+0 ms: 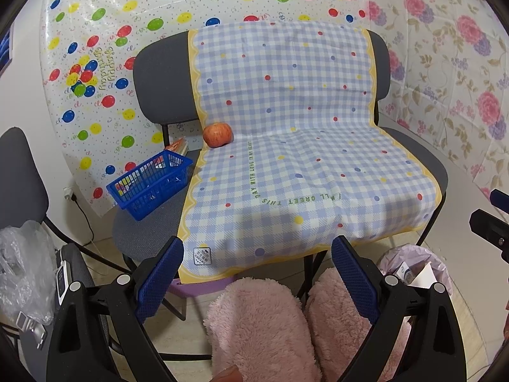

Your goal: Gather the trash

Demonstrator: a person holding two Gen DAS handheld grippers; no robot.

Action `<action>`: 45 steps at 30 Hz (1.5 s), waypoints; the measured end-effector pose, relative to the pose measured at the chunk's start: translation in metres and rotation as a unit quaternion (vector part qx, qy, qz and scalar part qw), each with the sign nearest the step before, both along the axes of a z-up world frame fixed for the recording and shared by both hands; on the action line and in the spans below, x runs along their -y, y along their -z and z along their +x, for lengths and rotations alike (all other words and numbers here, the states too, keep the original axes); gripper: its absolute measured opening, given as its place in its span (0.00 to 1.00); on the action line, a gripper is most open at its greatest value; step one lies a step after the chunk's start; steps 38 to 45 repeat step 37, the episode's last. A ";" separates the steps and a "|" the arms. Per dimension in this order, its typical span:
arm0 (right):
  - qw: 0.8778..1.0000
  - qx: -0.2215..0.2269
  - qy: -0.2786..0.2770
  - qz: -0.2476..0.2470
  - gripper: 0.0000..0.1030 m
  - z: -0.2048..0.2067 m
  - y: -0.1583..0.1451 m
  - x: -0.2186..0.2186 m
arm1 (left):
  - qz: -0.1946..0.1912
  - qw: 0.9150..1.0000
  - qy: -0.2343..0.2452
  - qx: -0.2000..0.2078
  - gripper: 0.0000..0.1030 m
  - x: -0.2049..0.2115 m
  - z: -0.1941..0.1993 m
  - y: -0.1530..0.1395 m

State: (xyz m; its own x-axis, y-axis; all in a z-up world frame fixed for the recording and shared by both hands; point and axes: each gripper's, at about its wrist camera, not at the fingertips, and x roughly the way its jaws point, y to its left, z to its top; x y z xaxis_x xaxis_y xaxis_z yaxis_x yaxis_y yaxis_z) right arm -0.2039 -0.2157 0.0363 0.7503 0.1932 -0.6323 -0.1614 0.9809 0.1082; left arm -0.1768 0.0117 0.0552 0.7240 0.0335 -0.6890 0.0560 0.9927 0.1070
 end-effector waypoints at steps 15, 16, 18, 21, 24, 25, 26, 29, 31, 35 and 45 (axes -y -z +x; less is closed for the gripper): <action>1.000 -0.003 0.004 0.001 0.94 0.002 0.004 -0.002 | 0.004 1.000 -0.001 -0.001 0.90 -0.001 0.002 0.004; 1.000 -0.004 0.004 0.001 0.94 0.003 0.004 -0.003 | 0.004 1.000 -0.002 0.000 0.90 -0.001 0.002 0.005; 1.000 -0.006 0.004 0.001 0.94 0.005 0.006 -0.004 | 0.001 1.000 -0.002 -0.001 0.90 -0.001 0.003 0.005; 1.000 -0.010 0.005 0.002 0.94 0.008 0.008 -0.004 | 0.004 1.000 -0.001 -0.002 0.90 -0.001 0.003 0.005; 1.000 -0.015 0.005 0.004 0.94 0.014 0.011 -0.004 | 0.004 1.000 0.000 0.000 0.90 0.000 0.006 0.007; 1.000 -0.018 0.005 0.005 0.94 0.016 0.012 -0.003 | 0.003 1.000 0.007 0.005 0.90 0.001 0.007 0.008; 1.000 -0.020 0.005 0.006 0.94 0.020 0.014 -0.003 | 0.003 1.000 0.016 0.010 0.90 0.002 0.009 0.009; 1.000 -0.029 0.008 0.006 0.94 0.034 0.020 -0.001 | 0.016 1.000 0.016 0.009 0.90 0.005 0.022 0.016; 0.999 -0.034 0.010 0.002 0.94 0.048 0.025 0.004 | 0.020 1.000 0.011 0.000 0.90 0.008 0.034 0.023; 0.999 -0.043 0.025 -0.006 0.94 0.091 0.040 0.021 | 0.026 1.000 -0.003 -0.012 0.90 0.010 0.058 0.032; 0.998 -0.046 0.044 -0.007 0.94 0.126 0.052 0.039 | 0.024 1.000 0.000 -0.017 0.90 0.010 0.069 0.035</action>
